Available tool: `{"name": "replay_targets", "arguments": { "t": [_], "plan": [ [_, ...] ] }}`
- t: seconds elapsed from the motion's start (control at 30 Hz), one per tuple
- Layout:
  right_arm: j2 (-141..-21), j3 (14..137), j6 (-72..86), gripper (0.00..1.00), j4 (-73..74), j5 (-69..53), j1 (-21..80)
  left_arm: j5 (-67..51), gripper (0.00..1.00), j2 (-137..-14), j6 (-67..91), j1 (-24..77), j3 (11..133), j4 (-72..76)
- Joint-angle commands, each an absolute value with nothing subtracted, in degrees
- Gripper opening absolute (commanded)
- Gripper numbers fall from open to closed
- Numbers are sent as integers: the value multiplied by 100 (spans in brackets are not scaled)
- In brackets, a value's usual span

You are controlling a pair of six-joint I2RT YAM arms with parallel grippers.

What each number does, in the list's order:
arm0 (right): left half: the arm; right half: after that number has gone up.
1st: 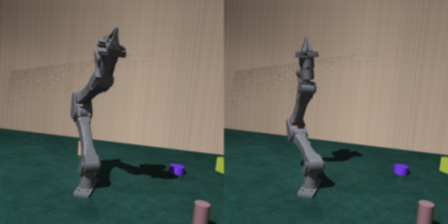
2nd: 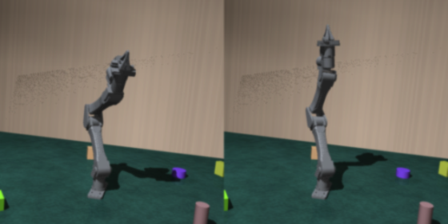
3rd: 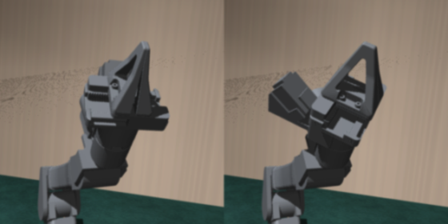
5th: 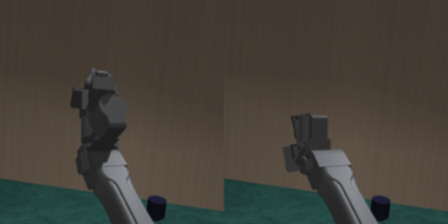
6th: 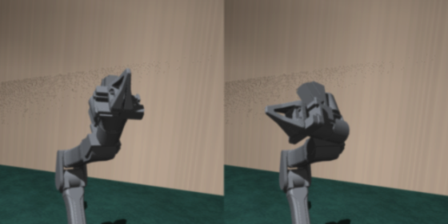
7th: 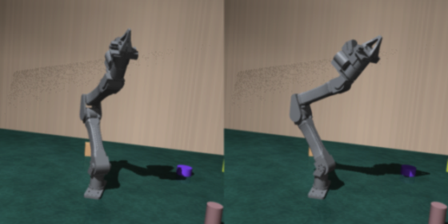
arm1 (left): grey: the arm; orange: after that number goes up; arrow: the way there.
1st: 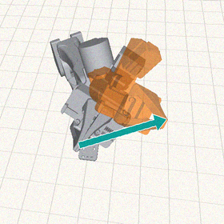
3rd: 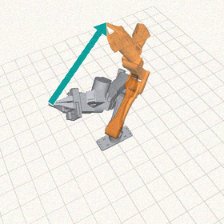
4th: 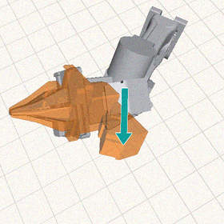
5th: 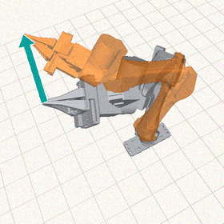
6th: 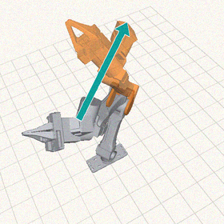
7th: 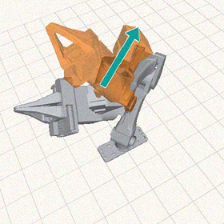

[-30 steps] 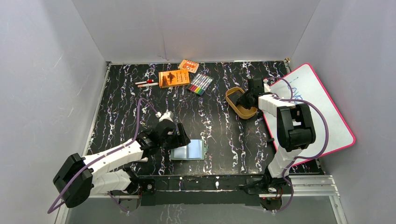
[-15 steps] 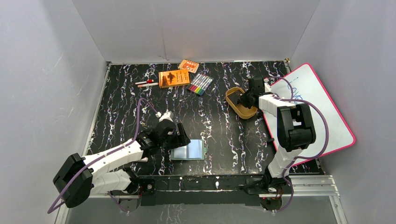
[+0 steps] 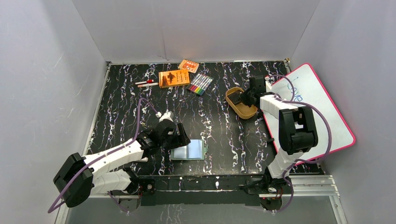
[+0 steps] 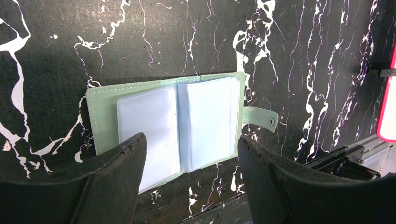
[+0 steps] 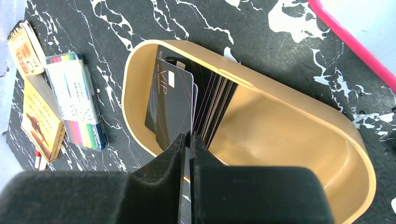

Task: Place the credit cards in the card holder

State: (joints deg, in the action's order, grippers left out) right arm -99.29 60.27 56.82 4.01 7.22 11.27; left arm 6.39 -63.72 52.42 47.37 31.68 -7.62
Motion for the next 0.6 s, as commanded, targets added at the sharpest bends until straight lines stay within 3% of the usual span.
{"name": "replay_targets", "arguments": {
  "t": [0.0, 0.57],
  "plan": [
    [-9615, 5980, 5673, 0, 253, 746, 1101, 644, 68, -6342, 5195, 4738, 3342, -824],
    [-9263, 6002, 5654, 0, 368, 946, 1076, 651, 68, -6300, 5261, 4738, 3306, -795]
  ]
}}
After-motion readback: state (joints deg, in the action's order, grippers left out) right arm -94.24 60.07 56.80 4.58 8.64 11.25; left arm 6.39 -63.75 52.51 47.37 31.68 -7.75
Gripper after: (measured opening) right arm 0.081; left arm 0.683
